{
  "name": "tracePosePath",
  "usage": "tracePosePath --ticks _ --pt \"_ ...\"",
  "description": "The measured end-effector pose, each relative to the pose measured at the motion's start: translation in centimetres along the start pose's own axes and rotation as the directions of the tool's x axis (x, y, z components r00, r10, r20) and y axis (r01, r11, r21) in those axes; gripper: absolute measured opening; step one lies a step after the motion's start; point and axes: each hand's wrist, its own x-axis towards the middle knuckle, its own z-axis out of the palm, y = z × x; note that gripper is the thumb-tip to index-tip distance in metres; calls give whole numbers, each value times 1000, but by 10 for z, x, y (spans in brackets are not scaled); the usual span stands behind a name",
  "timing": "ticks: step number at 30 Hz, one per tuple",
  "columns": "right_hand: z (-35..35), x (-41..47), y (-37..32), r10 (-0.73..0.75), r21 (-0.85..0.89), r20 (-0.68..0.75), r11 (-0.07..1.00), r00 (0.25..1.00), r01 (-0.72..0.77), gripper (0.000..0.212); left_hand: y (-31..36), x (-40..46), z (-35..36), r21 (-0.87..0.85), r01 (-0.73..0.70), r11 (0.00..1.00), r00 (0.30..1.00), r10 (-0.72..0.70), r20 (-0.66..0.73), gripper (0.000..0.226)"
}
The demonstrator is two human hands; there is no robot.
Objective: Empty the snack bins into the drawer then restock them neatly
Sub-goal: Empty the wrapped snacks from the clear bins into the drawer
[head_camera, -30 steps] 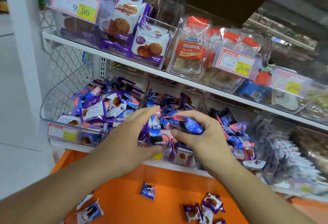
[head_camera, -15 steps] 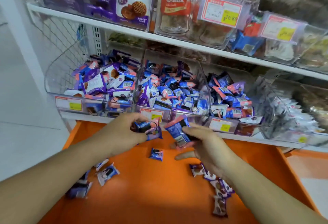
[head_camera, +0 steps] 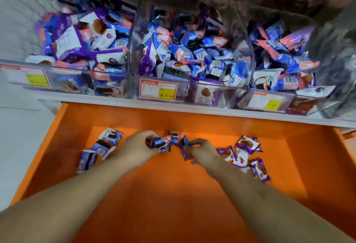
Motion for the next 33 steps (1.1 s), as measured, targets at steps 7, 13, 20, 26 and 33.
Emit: tracePosePath --ticks 7,13,20,26,33 --pt "-9 26 18 -86 -127 45 988 995 91 34 -11 34 38 -135 49 990 997 -41 62 50" --pt "-22 -23 -41 -350 -217 120 904 929 369 22 36 -16 -14 58 -146 988 986 140 95 43" --pt "-56 -134 -129 -622 -302 272 669 734 679 16 121 -98 -105 138 -415 899 905 423 -33 39" --pt "-80 -149 -201 -797 -369 79 534 598 760 41 141 -103 -170 366 -454 812 768 565 -301 69" --pt "-47 -77 -278 -640 -610 221 497 736 616 115 108 -66 -182 435 -362 825 832 496 -249 96"
